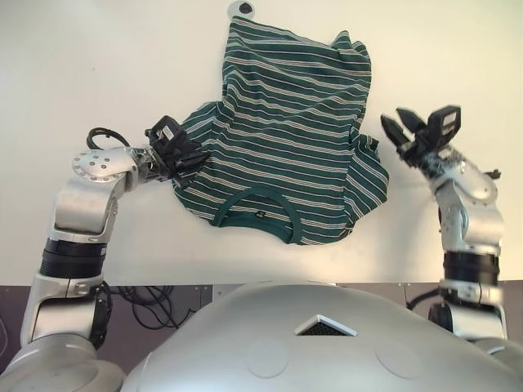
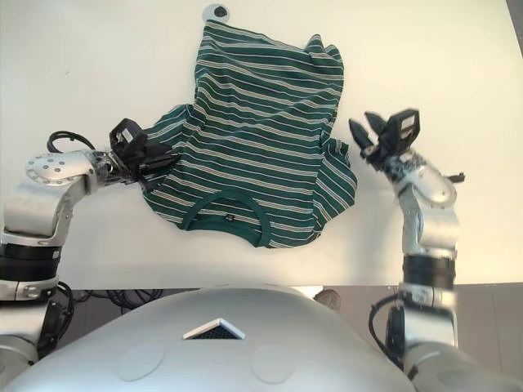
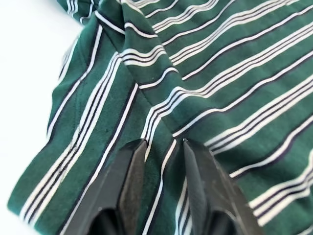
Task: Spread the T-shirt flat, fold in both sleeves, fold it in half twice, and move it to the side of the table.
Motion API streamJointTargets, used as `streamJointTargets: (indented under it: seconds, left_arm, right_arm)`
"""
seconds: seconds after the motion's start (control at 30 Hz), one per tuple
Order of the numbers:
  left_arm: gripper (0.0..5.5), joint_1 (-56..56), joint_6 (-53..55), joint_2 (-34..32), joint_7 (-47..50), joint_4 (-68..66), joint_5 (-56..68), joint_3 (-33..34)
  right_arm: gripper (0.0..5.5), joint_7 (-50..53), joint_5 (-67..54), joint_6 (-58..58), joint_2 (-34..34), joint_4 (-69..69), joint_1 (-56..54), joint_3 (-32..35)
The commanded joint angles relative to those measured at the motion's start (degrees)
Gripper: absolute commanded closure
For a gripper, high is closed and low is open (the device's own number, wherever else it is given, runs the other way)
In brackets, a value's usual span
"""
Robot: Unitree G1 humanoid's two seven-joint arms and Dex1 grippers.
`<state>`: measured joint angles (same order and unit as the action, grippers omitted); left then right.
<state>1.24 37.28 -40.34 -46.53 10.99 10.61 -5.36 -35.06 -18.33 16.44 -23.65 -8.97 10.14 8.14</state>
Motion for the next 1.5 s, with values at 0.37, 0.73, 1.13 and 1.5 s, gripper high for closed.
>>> streamJointTargets:
  seconds: [0.37, 0.73, 1.13, 1.5]
  left_arm:
    - [4.18, -7.28, 4.15, -7.28, 0.00, 4.10, -2.49, -2.70]
    - [4.18, -14.18, 14.17, -5.50, 5.79, 15.50, 0.11, -0.96]
    - [3.84, -10.05, 18.57, -6.69, -0.15, 17.92, 13.10, 6.57]
    - [3.15, 18.85, 0.86, 11.59, 17.73, -12.31, 6.60, 7.80]
  right_arm:
    - [3.75, -2.06, 10.55, 13.38, -15.81, -16.36, 19.40, -8.54]
    - [3.75, -3.48, 10.73, 13.63, -20.55, -15.23, 19.56, -2.08]
    - [3.39, -7.98, 2.85, 21.22, -22.45, -23.63, 19.12, 5.95]
    - [2.56, 3.97, -1.11, 16.80, -5.88, -1.43, -14.17, 1.51]
